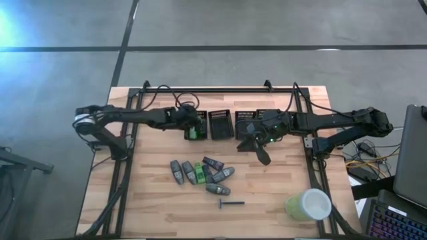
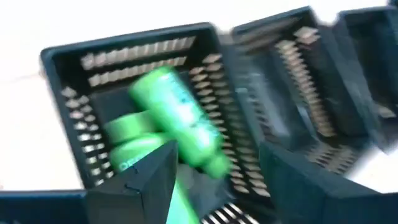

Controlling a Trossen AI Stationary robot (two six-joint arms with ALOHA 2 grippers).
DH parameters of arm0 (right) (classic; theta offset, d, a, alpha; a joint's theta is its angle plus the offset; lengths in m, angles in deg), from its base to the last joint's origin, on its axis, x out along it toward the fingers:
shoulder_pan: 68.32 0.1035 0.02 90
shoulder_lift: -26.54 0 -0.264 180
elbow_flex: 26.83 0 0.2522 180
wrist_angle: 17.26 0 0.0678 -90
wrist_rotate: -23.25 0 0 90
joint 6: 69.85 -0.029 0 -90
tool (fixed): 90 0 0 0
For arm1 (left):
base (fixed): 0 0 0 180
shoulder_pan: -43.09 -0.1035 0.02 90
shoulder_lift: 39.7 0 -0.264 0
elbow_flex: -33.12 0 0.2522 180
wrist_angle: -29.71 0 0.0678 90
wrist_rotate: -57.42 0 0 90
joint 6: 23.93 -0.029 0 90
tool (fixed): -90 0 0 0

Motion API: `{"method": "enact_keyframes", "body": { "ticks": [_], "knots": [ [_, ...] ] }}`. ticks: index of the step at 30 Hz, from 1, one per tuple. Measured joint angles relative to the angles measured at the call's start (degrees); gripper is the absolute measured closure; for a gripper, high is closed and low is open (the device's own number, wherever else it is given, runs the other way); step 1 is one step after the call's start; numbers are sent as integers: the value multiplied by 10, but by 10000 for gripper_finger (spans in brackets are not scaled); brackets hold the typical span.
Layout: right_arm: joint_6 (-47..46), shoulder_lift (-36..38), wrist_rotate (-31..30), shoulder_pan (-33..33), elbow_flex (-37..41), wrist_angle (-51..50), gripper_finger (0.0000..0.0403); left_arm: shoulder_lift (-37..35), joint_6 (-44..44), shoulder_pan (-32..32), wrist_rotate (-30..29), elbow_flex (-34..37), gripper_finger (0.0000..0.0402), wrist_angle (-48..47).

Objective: Pick & Place Travel size toiletries
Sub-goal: Put the razor into the right black basket

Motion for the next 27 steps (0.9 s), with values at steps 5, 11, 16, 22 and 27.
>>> {"method": "enact_keyframes", "body": {
  "ticks": [5,11,16,22,27],
  "knots": [
    [0,0,0,0,0,0,328,-56,-107,47,25,0,172,-22],
    [3,0,0,0,0,1,308,-89,-196,123,56,4,172,-76],
    [7,0,0,0,0,1,294,-92,-330,216,105,5,172,-108],
    [7,0,0,0,0,1,276,-92,-320,316,105,5,172,-150],
    [11,0,0,0,1,0,262,-92,-299,380,92,5,172,-206]
  ]
}}
